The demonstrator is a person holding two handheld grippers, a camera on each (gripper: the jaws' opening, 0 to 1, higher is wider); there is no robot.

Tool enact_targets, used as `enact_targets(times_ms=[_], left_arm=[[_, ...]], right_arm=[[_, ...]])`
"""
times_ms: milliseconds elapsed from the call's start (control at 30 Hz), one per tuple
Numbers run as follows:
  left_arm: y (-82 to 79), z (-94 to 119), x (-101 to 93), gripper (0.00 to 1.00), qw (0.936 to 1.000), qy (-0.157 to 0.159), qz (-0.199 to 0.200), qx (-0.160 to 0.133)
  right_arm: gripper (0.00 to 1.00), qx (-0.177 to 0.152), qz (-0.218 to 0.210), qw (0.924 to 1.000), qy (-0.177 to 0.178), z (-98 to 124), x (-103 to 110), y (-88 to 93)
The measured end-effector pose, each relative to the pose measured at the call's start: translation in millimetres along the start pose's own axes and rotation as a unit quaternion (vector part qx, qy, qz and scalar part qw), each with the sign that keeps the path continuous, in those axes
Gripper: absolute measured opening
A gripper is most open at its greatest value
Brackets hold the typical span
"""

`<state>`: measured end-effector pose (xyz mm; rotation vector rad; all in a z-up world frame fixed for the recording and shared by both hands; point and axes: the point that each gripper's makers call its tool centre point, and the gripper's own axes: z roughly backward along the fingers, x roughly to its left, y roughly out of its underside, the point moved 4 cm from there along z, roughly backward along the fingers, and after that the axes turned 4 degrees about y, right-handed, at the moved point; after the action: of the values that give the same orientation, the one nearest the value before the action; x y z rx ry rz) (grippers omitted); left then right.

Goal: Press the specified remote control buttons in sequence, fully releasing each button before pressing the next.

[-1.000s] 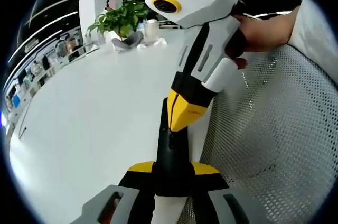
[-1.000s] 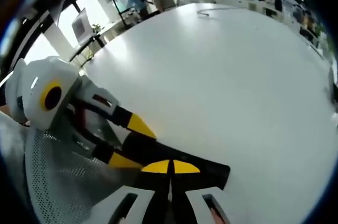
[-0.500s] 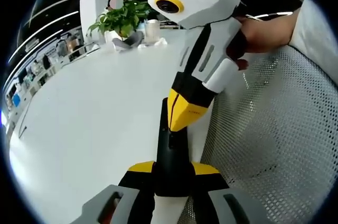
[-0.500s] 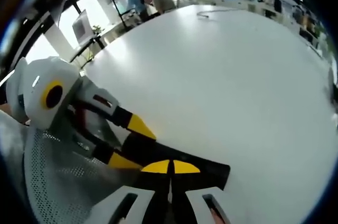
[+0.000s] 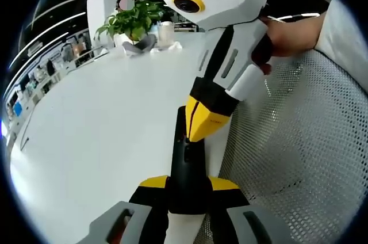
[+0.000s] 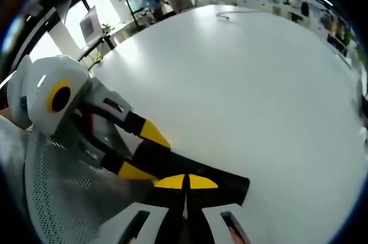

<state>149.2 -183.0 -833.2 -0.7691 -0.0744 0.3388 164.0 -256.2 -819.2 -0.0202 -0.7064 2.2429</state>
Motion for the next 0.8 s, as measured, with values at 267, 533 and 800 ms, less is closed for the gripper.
enact_targets(times_ms=[267, 533, 800], left_arm=[[0.1, 0.1, -0.1, 0.24, 1.0, 0.0, 0.0, -0.001], [0.2, -0.1, -0.1, 0.24, 1.0, 0.001, -0.002, 0.0], [-0.1, 0.1, -0.3, 0.24, 1.0, 0.001, -0.003, 0.001]], right_arm=[[0.0, 0.007, 0.008, 0.9999, 0.001, 0.8, 3.0, 2.8], [0.0, 0.009, 0.011, 0.9999, 0.003, 1.0, 2.5, 4.1], [0.0, 0.008, 0.015, 0.9998, 0.004, 1.0, 2.9, 4.4]])
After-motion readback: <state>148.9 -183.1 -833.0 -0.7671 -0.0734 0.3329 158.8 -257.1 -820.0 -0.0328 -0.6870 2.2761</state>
